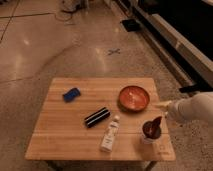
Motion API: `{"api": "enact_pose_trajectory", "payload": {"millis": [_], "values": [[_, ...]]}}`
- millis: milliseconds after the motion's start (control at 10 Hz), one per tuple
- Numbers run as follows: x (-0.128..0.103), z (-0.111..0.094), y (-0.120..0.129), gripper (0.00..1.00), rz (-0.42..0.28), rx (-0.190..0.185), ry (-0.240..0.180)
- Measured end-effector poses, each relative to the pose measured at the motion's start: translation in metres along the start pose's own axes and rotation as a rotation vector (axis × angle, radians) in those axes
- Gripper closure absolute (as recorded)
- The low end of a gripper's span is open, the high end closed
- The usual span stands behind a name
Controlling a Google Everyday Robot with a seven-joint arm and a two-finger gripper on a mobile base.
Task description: Push the ceramic bowl across the table
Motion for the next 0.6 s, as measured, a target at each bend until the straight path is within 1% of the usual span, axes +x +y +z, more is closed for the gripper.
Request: {"api": "enact_pose_trajectory", "payload": {"millis": [200,300,400,600], "values": [[0.001,0.0,0.0,0.3,-0.002,0.0,0.002],[0.006,0.0,-0.003,0.3,-0.009,0.0,0.016],[0.01,0.001,-0.008,0.3,-0.019,0.001,0.027],[0.029,0.011,-0.031,0.3,-0.058,-0.006,0.071]]}}
